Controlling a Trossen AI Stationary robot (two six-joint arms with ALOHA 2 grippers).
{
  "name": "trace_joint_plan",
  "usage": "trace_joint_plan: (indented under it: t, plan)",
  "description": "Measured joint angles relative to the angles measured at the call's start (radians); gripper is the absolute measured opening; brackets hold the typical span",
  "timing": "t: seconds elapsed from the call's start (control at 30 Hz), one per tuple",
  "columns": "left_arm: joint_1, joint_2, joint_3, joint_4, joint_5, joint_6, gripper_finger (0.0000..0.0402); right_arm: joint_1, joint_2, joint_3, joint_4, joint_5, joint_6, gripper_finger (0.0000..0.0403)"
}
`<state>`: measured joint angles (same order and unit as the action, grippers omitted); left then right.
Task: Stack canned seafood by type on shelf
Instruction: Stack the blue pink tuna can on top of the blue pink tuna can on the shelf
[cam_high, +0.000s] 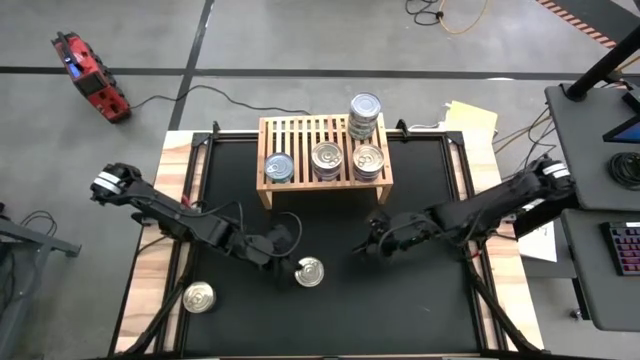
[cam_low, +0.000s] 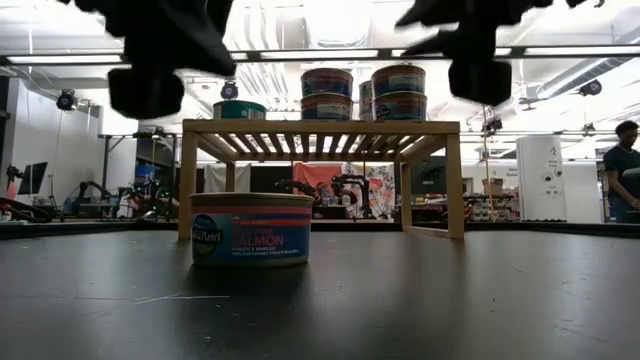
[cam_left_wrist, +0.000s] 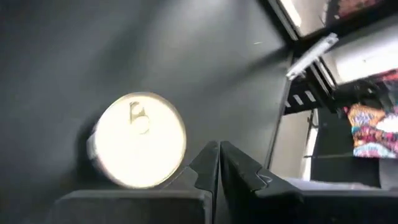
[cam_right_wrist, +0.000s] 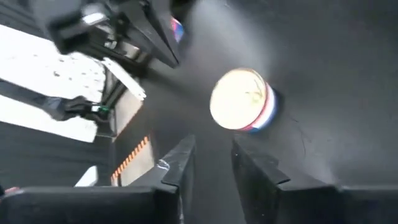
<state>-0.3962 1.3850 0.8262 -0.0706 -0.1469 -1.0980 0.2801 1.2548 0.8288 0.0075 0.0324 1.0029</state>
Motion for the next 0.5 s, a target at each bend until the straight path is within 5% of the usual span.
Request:
trace_joint_plan:
  t: [0.23,0.5]
  plan:
    - [0.000,0.003,-0.062,0.002,0.000,-0.160,0.0000,-0.001,0.176,0.000,0.118,0.016,0.054,0.0053]
    - [0.000,0.006,-0.055,-0.022,-0.034,-0.173,0.0000,0.004,0.380,0.001,0.430,0.022,0.034,0.0012]
